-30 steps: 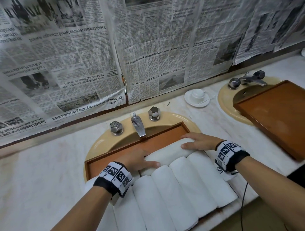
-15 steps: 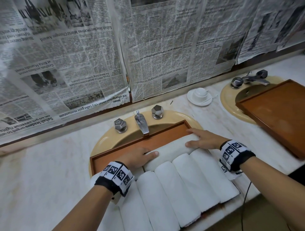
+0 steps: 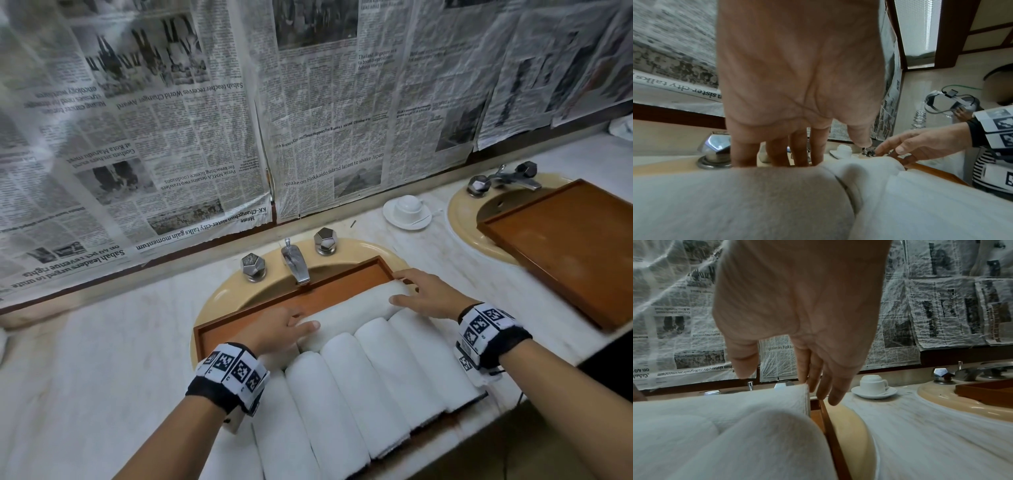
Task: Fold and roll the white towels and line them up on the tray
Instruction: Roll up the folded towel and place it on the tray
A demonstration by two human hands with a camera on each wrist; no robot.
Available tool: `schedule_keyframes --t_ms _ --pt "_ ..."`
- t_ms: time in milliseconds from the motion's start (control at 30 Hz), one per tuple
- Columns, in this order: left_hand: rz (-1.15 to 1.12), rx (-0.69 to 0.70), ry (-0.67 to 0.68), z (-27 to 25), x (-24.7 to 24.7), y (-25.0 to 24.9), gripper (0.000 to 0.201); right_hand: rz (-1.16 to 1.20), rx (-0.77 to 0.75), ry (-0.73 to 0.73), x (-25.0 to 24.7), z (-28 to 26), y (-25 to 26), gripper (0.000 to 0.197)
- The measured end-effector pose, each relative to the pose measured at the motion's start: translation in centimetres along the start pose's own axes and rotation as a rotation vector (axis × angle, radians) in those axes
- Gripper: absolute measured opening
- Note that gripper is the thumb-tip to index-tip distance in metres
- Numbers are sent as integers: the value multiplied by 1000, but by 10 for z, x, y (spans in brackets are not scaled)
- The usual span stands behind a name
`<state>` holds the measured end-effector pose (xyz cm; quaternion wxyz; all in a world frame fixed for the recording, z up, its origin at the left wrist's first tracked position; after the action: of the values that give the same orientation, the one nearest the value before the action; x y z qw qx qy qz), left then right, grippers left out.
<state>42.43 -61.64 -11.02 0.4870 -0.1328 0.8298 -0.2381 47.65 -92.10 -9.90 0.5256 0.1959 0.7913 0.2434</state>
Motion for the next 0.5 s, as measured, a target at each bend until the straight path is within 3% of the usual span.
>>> schedule_keyframes --t_ms 500 --pt "-71 -21 -225 -89 -18 38 56 -143 -193 -122 28 -55 52 67"
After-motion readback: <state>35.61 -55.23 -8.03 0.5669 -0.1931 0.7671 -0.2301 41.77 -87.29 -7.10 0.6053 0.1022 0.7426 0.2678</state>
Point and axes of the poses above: each hand's wrist, its own z-axis towards the middle knuckle, its own x-axis out of the palm, y = z × x, the point moved 7 cm from there along z, towards the middle knuckle, and after that the axes turned 2 degrees about -y, right-handed, at the moved point
